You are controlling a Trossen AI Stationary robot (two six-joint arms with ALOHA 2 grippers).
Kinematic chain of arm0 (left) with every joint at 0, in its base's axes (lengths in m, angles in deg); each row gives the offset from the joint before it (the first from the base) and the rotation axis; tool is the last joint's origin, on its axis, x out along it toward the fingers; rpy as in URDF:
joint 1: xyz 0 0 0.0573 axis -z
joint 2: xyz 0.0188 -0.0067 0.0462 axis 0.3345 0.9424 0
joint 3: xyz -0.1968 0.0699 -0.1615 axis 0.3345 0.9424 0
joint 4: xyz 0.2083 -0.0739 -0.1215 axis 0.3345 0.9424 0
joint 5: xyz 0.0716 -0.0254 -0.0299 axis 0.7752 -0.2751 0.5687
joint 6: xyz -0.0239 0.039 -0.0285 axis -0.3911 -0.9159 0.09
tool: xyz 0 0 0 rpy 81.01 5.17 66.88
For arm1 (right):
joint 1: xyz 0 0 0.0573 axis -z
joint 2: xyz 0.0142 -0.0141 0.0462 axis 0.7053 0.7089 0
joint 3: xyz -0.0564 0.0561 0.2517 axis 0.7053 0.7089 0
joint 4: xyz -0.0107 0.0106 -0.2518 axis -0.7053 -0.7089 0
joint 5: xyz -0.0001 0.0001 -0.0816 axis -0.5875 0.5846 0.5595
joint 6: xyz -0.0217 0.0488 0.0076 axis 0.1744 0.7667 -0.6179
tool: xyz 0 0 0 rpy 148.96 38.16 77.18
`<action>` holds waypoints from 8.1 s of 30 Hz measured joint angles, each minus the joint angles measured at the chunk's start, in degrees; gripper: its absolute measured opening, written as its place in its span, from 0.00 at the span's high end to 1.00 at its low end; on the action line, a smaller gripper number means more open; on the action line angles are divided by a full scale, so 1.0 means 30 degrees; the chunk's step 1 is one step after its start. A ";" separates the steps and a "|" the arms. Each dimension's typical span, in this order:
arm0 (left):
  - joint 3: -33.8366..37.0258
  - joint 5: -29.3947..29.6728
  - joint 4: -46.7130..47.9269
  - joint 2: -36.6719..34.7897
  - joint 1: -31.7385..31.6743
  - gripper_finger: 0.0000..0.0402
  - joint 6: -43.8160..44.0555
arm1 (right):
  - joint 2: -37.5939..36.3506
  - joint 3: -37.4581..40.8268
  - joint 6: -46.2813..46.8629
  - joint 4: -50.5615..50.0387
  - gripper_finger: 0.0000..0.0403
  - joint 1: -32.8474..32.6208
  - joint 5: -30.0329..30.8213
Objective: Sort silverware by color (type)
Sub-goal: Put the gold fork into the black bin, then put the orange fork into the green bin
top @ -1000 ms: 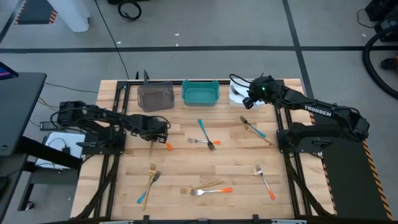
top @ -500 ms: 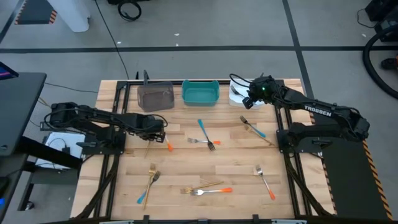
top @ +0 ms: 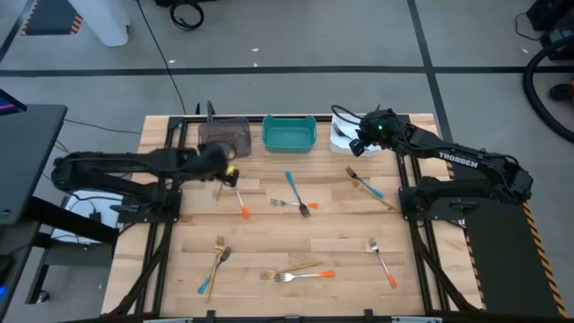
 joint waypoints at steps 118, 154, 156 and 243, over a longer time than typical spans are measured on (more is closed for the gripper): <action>-0.5212 -0.2013 0.4561 0.7269 -0.0654 0.77 0.5325 | 0.0015 0.0000 1.1054 -0.1455 0.76 -0.7513 0.0521; -0.4969 -0.5002 0.3410 1.4502 -0.0471 0.73 1.1771 | 0.0000 0.0000 0.6104 -0.1508 0.76 -0.3863 -0.3213; -0.4706 -0.5077 0.3034 1.4728 -0.0347 0.73 1.1936 | 0.0000 0.0000 0.5958 -0.1524 0.76 -0.3863 -0.3213; -0.6779 -0.8988 -1.6135 1.4822 -0.9042 0.91 -1.9402 | 0.0000 -0.0004 0.4815 0.3062 0.76 -0.2902 -0.1909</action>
